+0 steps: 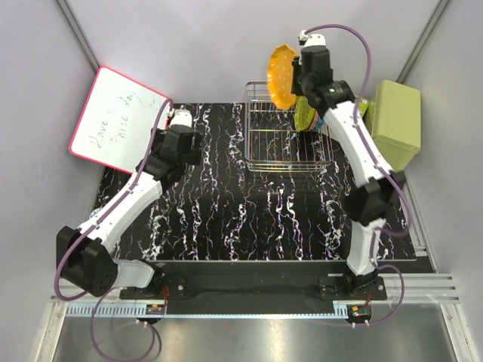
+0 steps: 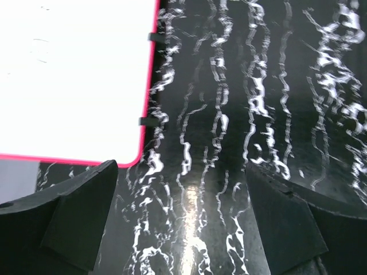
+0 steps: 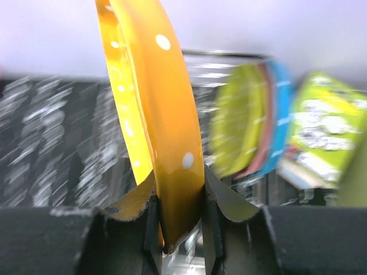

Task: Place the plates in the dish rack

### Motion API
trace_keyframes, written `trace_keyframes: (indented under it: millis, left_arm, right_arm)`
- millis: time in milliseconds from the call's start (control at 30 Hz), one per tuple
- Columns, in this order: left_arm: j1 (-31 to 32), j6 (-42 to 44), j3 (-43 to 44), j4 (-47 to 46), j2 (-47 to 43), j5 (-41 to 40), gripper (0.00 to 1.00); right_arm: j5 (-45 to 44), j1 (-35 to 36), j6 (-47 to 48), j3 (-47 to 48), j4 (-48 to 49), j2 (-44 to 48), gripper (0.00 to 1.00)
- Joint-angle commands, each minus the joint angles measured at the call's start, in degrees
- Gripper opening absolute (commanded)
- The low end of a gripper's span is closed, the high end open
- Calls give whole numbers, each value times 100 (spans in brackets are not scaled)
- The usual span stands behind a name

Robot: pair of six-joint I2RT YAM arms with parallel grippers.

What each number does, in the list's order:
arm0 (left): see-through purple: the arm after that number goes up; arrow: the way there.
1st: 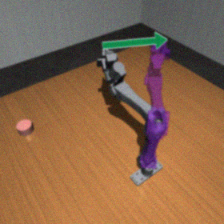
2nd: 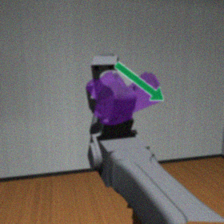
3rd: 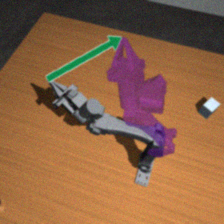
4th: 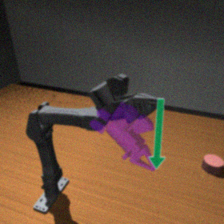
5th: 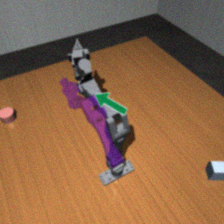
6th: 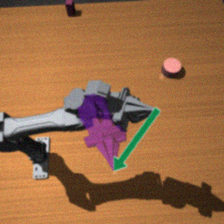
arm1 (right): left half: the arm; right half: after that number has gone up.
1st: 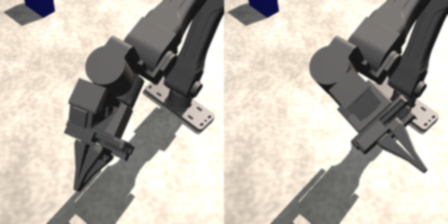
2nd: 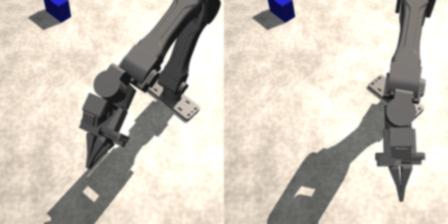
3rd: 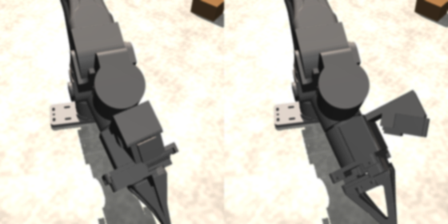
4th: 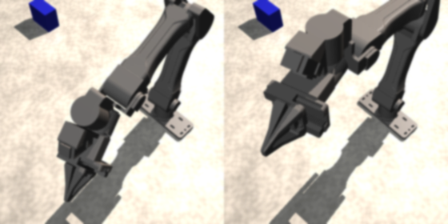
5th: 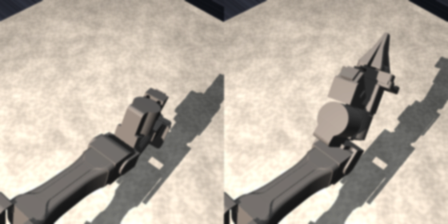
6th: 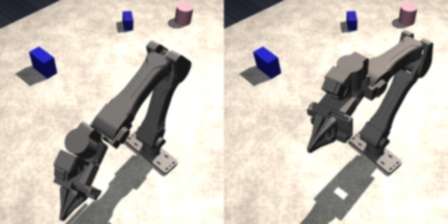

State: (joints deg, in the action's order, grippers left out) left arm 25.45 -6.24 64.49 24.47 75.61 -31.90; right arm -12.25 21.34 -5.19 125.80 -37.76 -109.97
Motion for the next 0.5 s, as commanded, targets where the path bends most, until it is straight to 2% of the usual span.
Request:
trace_keyframes:
  millis: [0, 33, 167, 467]
  left_arm:
    - [-5, -316, 73, -266, -231, -1123, 99]
    - [-14, -343, 73, -311, -240, -1186, 99]
    - [-23, -448, 46, -320, -249, -1363, 98]
    - [-23, -431, -164, -487, -214, -1512, 99]
  right_arm:
    - [-2631, 80, 491, 1253, 1303, -708, 0]
    - [-2955, 107, 719, 1437, 1463, -823, 0]
    - [-3116, 124, 1020, 1658, 1772, -1219, 0]
    - [-3187, 142, 1275, 1360, 1868, -1527, 0]
